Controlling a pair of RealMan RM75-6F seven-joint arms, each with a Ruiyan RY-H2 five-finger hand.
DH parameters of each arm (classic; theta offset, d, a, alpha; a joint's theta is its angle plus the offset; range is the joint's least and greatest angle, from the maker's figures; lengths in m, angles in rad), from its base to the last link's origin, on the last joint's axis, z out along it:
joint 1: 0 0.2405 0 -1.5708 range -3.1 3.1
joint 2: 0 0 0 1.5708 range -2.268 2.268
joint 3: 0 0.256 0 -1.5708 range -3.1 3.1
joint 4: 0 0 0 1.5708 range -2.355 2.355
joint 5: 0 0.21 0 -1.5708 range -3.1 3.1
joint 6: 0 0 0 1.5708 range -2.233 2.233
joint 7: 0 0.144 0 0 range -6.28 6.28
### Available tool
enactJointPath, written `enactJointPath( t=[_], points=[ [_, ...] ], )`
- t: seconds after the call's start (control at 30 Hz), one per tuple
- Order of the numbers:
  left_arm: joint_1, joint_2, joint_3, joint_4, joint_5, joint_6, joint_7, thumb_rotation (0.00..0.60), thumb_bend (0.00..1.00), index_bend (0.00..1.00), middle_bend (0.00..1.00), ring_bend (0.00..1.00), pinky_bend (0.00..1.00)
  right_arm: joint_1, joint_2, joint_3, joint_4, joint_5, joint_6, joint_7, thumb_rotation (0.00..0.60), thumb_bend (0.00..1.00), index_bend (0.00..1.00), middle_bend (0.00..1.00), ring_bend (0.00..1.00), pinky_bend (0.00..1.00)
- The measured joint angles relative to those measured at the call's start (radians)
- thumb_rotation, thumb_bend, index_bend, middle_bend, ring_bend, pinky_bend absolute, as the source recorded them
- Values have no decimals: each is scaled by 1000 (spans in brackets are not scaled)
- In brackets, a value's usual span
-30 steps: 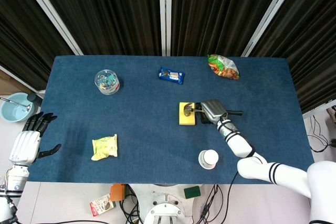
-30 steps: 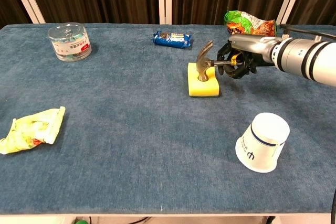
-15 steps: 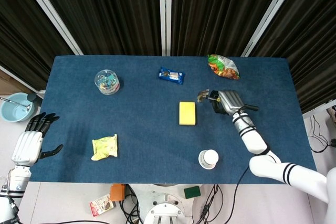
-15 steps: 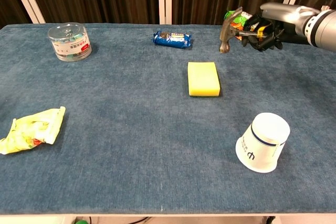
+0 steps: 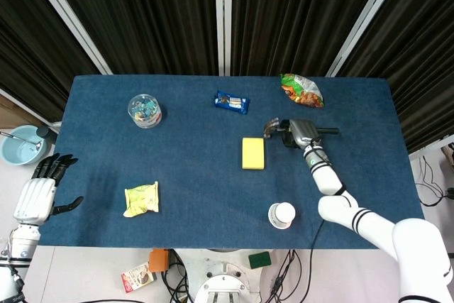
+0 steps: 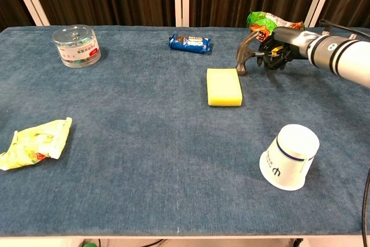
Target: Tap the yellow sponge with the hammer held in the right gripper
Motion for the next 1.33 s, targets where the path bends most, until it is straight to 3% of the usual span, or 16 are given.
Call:
enactJointPath(
  t=[0.1, 0.3, 0.5, 0.67, 0.8, 1.0, 1.13, 1.33],
  points=[
    [-1, -2, 0, 1, 3, 1, -1, 600, 147, 174, 131, 40, 77, -5, 1, 4, 3, -4, -7, 9, 600, 498, 290, 308, 187, 294],
    [-4, -3, -1, 0, 8, 2, 0, 600, 148, 174, 130, 40, 77, -22, 27, 7, -31, 1, -8, 4, 600, 297, 238, 282, 174, 281],
    [-6, 0, -2, -7, 11, 3, 5, 600, 147, 174, 130, 40, 77, -37, 52, 9, -69, -2, -5, 5, 600, 252, 215, 281, 174, 281],
    [-6, 12, -4, -15, 12, 7, 13, 600, 148, 174, 130, 40, 77, -68, 91, 8, -136, -34, 69, 7, 600, 230, 137, 237, 134, 247],
    [-4, 24, -7, -21, 6, 9, 18, 600, 147, 174, 130, 40, 77, -123, 156, 0, -242, -69, 207, -33, 600, 231, 101, 203, 107, 206],
    [7, 31, -6, -17, 0, 24, 78, 600, 147, 174, 130, 40, 77, -281, 340, -45, -519, -160, 513, -133, 600, 233, 69, 163, 58, 167],
    [30, 41, 2, -23, -11, 38, 125, 600, 148, 174, 131, 40, 77, -452, 501, -122, -683, -276, 729, -152, 600, 234, 16, 108, 6, 113],
    [74, 46, 15, -34, -23, 80, 133, 600, 147, 174, 130, 40, 77, -660, 608, -251, -734, -432, 925, -31, 600, 237, 0, 80, 0, 54]
  ],
)
